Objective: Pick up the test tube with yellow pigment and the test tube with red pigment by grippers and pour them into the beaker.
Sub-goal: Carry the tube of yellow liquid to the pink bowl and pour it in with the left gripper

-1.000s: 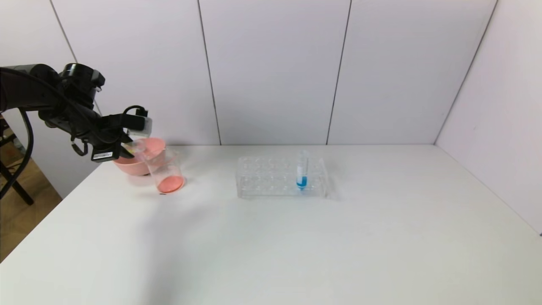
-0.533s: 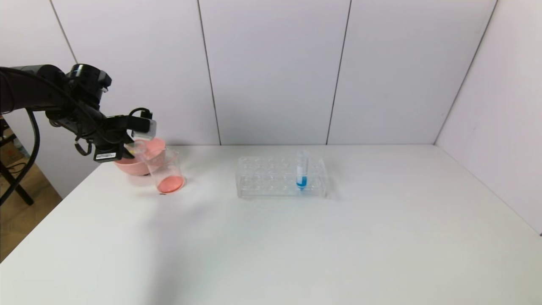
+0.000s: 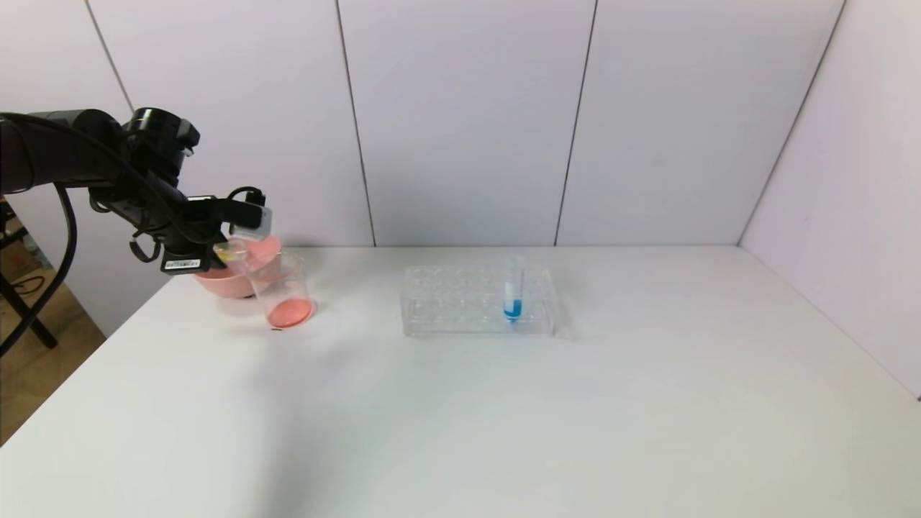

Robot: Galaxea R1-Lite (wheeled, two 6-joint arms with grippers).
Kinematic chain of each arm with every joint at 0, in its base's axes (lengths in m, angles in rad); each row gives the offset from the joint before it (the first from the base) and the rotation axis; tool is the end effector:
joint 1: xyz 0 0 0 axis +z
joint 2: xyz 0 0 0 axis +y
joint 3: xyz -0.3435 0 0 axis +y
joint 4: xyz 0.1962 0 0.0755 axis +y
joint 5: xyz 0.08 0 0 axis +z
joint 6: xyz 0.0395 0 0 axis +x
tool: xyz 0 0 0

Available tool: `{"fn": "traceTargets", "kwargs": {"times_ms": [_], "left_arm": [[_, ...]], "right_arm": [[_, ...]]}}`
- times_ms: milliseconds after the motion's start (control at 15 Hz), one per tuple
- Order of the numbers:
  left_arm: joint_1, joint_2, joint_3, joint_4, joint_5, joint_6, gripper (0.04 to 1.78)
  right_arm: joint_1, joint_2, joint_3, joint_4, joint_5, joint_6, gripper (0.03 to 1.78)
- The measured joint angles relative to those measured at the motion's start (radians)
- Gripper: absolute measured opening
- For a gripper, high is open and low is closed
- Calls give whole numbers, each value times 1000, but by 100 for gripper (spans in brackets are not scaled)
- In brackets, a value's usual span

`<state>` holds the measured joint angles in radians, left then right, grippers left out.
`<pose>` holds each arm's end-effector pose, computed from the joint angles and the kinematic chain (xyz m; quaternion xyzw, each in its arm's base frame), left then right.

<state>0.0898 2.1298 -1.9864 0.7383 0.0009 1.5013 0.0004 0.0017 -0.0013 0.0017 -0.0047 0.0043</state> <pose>0.4613 0.0416 0.2457 0.6024 0.3397 -0.2608 0.6736 -0.0278 -0.0002 0.0758 0.0021 0.0010 -0.0022 1.0000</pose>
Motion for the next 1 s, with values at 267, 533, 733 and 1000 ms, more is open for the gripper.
{"fn": "traceTargets", "kwargs": {"times_ms": [267, 533, 733, 1000], "left_arm": [[-18, -1, 0, -6, 37, 3, 44], [-28, -1, 0, -8, 86, 3, 44], [-36, -2, 0, -9, 97, 3, 44], [-42, -3, 0, -9, 127, 4, 44]], "right_arm": [[0, 0, 0, 0, 0, 0, 170], [0, 0, 0, 0, 0, 0, 170], [0, 0, 0, 0, 0, 0, 170], [0, 0, 0, 0, 0, 0, 170]]}}
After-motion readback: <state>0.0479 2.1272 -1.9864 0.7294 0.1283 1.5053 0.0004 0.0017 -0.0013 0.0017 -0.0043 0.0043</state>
